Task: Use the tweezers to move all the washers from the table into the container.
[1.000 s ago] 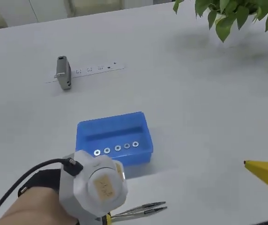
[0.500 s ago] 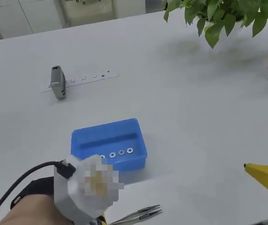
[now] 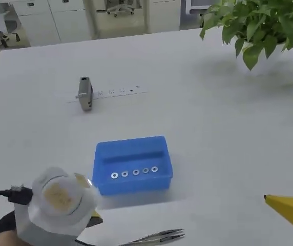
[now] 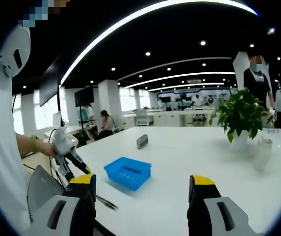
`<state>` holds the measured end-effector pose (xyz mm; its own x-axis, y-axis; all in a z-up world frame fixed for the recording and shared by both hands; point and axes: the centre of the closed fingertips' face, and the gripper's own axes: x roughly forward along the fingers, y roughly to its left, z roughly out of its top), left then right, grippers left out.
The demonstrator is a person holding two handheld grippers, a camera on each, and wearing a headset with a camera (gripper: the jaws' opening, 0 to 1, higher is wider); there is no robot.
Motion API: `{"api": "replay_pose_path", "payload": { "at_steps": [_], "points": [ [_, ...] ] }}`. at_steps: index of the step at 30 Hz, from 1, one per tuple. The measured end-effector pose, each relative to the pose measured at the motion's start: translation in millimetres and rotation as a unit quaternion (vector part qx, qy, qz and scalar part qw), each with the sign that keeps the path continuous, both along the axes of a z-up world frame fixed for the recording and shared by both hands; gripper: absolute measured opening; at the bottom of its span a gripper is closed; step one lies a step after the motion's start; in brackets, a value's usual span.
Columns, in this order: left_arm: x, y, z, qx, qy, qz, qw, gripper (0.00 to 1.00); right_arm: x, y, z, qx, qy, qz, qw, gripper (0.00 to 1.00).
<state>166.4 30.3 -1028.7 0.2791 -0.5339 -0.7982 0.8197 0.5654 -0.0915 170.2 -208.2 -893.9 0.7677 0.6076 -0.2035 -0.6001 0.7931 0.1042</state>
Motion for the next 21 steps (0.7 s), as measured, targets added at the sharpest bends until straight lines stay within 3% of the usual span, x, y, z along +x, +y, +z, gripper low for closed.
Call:
{"api": "replay_pose_path", "payload": {
  "at_steps": [2, 4, 6, 7, 9, 10, 13, 15, 17, 20, 21],
  "points": [
    [1.8, 7.5, 13.9, -0.032, -0.025, 0.044, 0.9982, 0.60, 0.9, 1.7, -1.4, -0.009, 0.001, 0.004, 0.9999, 0.78],
    [3.6, 15.0, 27.5, -0.063, -0.053, 0.086, 0.9929, 0.64, 2.2, 3.4, -2.2, -0.015, 0.004, 0.008, 0.9999, 0.80],
    [5.3, 22.3, 41.1, -0.088, -0.085, 0.121, 0.9851, 0.68, 3.8, 4.6, -1.9, -0.018, 0.004, 0.008, 0.9998, 0.81],
    [6.5, 26.6, 49.1, -0.102, -0.106, 0.141, 0.9791, 0.70, 4.7, 5.5, -1.9, -0.018, 0.005, 0.009, 0.9998, 0.83],
    [7.3, 31.6, 59.8, -0.121, -0.128, 0.166, 0.9703, 0.75, 6.1, 5.9, -1.9, -0.019, 0.004, 0.009, 0.9998, 0.86],
    [8.0, 36.5, 67.2, -0.129, -0.147, 0.182, 0.9636, 0.77, 6.7, 6.1, -2.0, -0.019, 0.004, 0.008, 0.9998, 0.87],
    [8.7, 44.2, 84.0, -0.150, -0.186, 0.209, 0.9483, 0.83, 9.1, 6.5, 0.2, -0.018, -0.001, 0.006, 0.9998, 0.90],
    [11.6, 50.8, 99.2, -0.161, -0.225, 0.230, 0.9329, 0.88, 10.9, 6.4, 2.4, -0.016, -0.005, 0.003, 0.9999, 0.93],
    [11.8, 53.3, 112.2, -0.182, -0.243, 0.250, 0.9194, 0.93, 12.4, 6.6, 5.5, -0.009, -0.011, 0.001, 0.9999, 0.95],
    [14.2, 59.5, 127.3, -0.199, -0.276, 0.270, 0.9008, 0.99, 15.5, 6.9, 17.1, 0.011, -0.042, -0.005, 0.9990, 0.99],
    [14.9, 61.6, 135.6, -0.209, -0.293, 0.277, 0.8907, 0.99, 15.5, 7.0, 17.8, 0.013, -0.044, -0.006, 0.9989, 0.99]
  ]
}}
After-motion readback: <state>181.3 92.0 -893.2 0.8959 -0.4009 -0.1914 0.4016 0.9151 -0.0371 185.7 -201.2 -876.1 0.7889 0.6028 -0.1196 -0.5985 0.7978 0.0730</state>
